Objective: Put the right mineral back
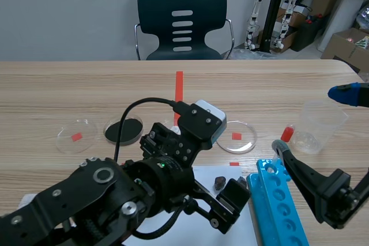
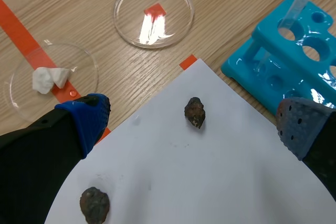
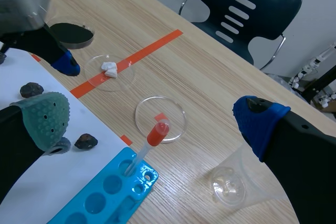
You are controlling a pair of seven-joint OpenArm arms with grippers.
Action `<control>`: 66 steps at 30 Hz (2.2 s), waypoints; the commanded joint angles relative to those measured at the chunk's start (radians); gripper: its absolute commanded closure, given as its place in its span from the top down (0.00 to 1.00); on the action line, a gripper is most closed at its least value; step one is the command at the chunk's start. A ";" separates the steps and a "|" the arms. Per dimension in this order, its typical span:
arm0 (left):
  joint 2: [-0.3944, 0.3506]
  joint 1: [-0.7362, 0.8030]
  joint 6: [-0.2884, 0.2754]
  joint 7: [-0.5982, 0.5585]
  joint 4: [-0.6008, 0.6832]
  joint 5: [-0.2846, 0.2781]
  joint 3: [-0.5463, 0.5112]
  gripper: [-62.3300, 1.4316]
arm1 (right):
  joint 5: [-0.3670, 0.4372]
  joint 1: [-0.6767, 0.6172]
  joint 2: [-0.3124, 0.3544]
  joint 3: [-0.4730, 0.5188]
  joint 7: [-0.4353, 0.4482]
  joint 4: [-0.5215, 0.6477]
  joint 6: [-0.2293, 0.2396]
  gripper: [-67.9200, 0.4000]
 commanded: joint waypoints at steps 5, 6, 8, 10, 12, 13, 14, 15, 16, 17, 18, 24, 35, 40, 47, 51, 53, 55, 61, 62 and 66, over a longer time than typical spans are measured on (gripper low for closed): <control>-0.119 0.117 -0.001 -0.119 0.144 -0.006 -0.065 1.00 | 0.011 0.009 0.000 0.006 0.014 0.013 0.000 1.00; -0.140 0.144 -0.001 -0.153 0.166 -0.006 -0.084 1.00 | 0.011 0.009 0.000 0.006 0.014 0.013 0.000 1.00; -0.173 0.196 0.003 -0.208 0.200 -0.007 -0.122 1.00 | 0.011 0.009 0.000 0.006 0.014 0.013 0.000 1.00; -0.206 0.257 0.014 -0.264 0.237 -0.015 -0.174 1.00 | 0.011 0.009 0.000 0.006 0.014 0.013 0.000 1.00; -0.248 0.332 0.014 -0.313 0.278 -0.038 -0.251 1.00 | 0.011 0.009 0.000 0.006 0.014 0.013 0.000 1.00; -0.262 0.365 0.014 -0.325 0.296 -0.048 -0.285 1.00 | 0.011 0.009 0.000 0.006 0.014 0.013 0.000 1.00; -0.275 0.398 0.014 -0.331 0.314 -0.056 -0.323 1.00 | 0.011 0.009 0.000 0.006 0.014 0.013 0.000 1.00; -0.282 0.420 0.014 -0.335 0.323 -0.059 -0.346 1.00 | 0.011 0.009 0.000 0.006 0.014 0.013 0.000 1.00; -0.294 0.460 0.014 -0.346 0.341 -0.059 -0.386 1.00 | 0.011 0.009 0.000 0.006 0.014 0.013 0.000 1.00; -0.301 0.481 0.014 -0.352 0.350 -0.059 -0.406 1.00 | 0.011 0.009 0.000 0.006 0.014 0.013 0.000 1.00; -0.312 0.515 0.014 -0.364 0.365 -0.059 -0.439 1.00 | 0.011 0.009 0.000 0.006 0.014 0.013 0.000 1.00; -0.322 0.671 0.014 -0.425 0.433 -0.064 -0.594 1.00 | 0.011 0.009 0.000 0.006 0.014 0.013 0.000 1.00; -0.306 0.831 0.006 -0.451 0.579 -0.103 -0.683 1.00 | 0.011 0.009 0.000 0.006 0.014 0.013 0.000 1.00; -0.306 0.877 -0.052 -0.452 0.626 -0.079 -0.682 1.00 | 0.011 0.009 0.000 0.006 0.014 0.013 0.000 1.00; -0.306 0.884 -0.077 -0.452 0.628 -0.077 -0.680 1.00 | 0.011 0.009 0.000 0.006 0.014 0.013 0.000 1.00; -0.306 0.884 -0.076 -0.452 0.627 -0.077 -0.680 1.00 | 0.011 0.009 0.000 0.006 0.014 0.013 0.000 1.00; -0.306 0.884 -0.076 -0.452 0.627 -0.077 -0.680 1.00 | 0.011 0.009 0.000 0.006 0.014 0.013 0.000 1.00; -0.306 0.884 -0.076 -0.452 0.627 -0.077 -0.680 1.00 | 0.011 0.009 0.000 0.006 0.014 0.013 0.000 1.00; -0.306 0.884 -0.076 -0.445 0.627 -0.077 -0.680 1.00 | 0.011 0.009 0.000 0.006 0.014 0.013 0.000 1.00; -0.306 0.884 -0.076 -0.445 0.627 -0.077 -0.680 1.00 | 0.011 0.009 0.000 0.006 0.014 0.013 0.000 1.00; -0.306 0.884 -0.076 -0.445 0.627 -0.077 -0.680 1.00 | 0.011 0.009 0.000 0.006 0.014 0.013 0.000 1.00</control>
